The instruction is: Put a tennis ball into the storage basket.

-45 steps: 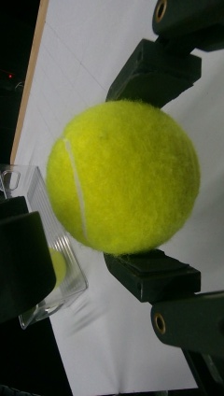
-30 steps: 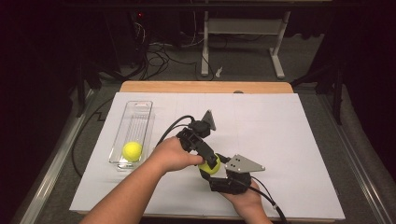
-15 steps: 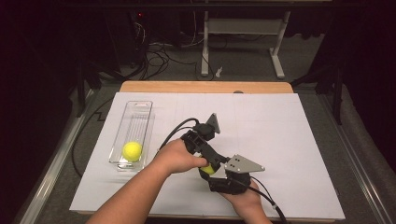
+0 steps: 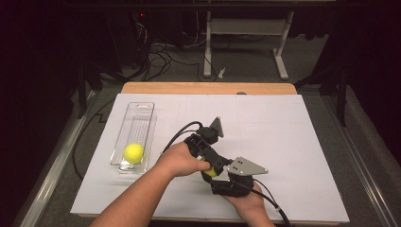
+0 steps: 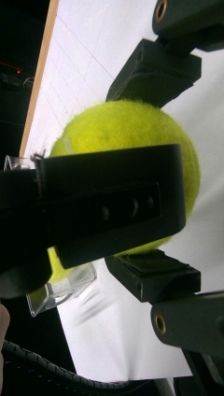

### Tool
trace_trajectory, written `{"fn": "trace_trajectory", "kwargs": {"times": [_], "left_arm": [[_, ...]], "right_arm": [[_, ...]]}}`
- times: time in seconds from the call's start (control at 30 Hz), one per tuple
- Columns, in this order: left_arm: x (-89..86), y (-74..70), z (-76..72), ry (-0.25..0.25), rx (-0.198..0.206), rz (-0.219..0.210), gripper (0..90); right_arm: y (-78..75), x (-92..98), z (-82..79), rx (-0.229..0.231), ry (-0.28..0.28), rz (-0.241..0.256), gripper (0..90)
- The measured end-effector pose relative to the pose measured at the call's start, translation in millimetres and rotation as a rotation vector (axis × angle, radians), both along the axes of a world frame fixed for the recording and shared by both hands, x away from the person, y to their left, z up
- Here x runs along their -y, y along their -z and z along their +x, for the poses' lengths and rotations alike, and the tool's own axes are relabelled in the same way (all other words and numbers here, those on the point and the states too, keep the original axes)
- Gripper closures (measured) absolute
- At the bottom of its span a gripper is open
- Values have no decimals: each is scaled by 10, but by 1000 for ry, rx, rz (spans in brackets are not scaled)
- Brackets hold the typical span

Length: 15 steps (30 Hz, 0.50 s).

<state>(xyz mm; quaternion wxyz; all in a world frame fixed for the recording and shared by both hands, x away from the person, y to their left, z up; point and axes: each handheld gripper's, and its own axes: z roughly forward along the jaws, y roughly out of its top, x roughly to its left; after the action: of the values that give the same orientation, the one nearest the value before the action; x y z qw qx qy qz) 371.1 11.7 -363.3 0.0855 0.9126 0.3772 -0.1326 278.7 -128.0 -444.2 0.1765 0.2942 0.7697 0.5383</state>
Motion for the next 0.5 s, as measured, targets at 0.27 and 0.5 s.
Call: {"fn": "trace_trajectory", "kwargs": {"times": [0.27,0.5], "left_arm": [[-10,-12,-2,-5,10,-14,60],[-19,-29,-3,7,0,-28,143]], "right_arm": [[3,-2,1,0,1,-2,276],[10,-11,1,-2,1,-7,276]]}}
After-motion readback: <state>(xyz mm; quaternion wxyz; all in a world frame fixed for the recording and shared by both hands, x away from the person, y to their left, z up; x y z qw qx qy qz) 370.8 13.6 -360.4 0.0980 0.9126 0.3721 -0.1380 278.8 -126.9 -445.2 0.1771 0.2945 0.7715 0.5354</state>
